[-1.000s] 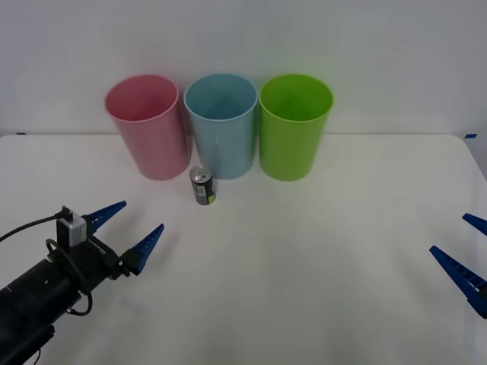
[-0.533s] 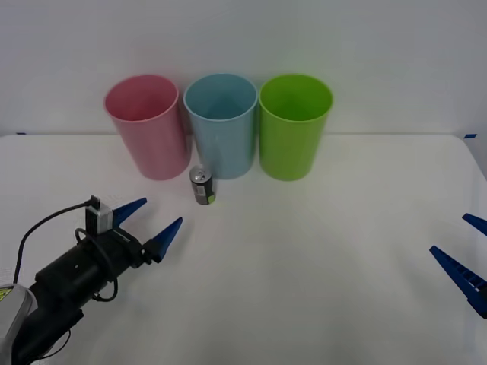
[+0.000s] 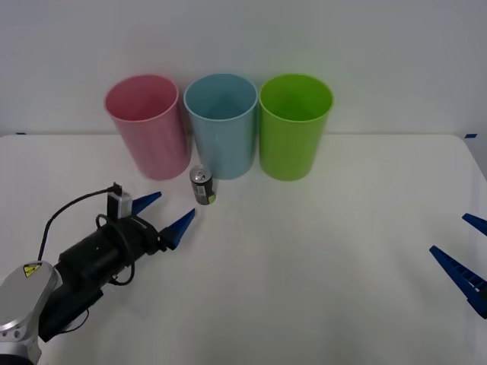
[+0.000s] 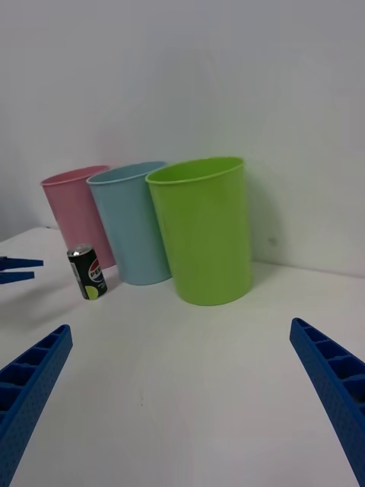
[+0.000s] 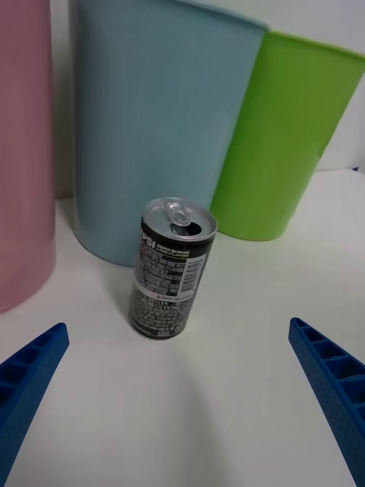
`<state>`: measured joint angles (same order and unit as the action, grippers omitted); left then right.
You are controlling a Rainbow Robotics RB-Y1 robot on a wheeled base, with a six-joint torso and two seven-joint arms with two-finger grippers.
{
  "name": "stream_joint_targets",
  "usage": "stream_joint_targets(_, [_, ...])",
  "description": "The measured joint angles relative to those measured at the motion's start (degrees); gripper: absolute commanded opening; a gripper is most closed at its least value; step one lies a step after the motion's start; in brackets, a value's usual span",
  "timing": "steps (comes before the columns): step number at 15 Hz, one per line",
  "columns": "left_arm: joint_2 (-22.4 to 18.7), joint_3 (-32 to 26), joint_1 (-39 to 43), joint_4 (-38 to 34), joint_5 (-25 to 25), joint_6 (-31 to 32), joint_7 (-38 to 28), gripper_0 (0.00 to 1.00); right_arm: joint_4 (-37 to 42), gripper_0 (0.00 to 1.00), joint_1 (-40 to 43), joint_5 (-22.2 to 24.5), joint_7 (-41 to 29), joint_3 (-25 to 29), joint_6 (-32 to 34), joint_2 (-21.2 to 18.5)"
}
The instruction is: Grasp the object on the table and drop it into the matching bin: aluminum can to the light blue bin, PET bottle to the pink bin.
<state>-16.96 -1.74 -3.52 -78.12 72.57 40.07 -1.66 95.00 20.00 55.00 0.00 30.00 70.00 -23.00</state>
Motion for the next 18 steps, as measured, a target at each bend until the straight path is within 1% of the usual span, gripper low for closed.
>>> stream_joint_targets(5, [0.3,0.4,-4.3,4.4,1.8,-0.2,0.4,1.00,0.0,1.00,0.0,0.0,0.0,0.0,0.0,0.0])
stream_joint_targets(13, [4.9,-0.7,-7.1,6.4,8.5,-2.4,0.9,1.00,0.0,1.00,0.0,0.0,0.0,0.0,0.0,0.0])
stream_joint_targets(15, [5.4,-1.1,-8.9,8.6,9.7,-2.5,1.0,1.00,0.0,1.00,0.0,0.0,0.0,0.0,0.0,0.0])
stream_joint_targets(18, [5.5,-1.2,-11.9,12.3,9.9,-2.5,1.4,1.00,0.0,1.00,0.0,0.0,0.0,0.0,0.0,0.0])
